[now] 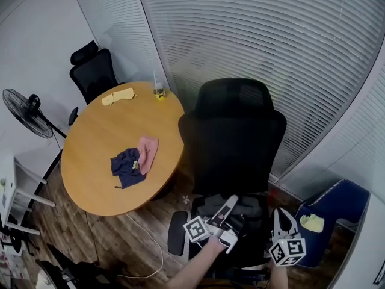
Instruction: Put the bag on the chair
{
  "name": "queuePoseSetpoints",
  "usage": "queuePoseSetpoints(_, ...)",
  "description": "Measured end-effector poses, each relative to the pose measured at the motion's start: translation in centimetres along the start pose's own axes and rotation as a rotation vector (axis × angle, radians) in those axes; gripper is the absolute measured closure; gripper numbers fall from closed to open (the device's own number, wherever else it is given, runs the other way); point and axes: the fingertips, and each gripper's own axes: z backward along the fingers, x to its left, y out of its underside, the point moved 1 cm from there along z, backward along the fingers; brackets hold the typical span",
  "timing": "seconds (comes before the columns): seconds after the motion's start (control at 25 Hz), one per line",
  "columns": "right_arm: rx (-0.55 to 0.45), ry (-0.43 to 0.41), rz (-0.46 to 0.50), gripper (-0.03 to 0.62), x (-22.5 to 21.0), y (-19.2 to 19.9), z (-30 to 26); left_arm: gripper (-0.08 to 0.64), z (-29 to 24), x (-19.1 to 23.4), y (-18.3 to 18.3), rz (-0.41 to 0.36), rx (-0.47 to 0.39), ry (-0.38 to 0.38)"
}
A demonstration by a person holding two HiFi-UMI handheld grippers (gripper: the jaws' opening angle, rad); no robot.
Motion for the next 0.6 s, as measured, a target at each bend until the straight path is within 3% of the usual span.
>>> queuePoseSetpoints(0.6, 0.051, -0.030, -0.014, 0.580, -2.3, 0.3, -4.5, 0.537, -2.9, 3.7, -2.6, 0.012, -0.061, -0.047)
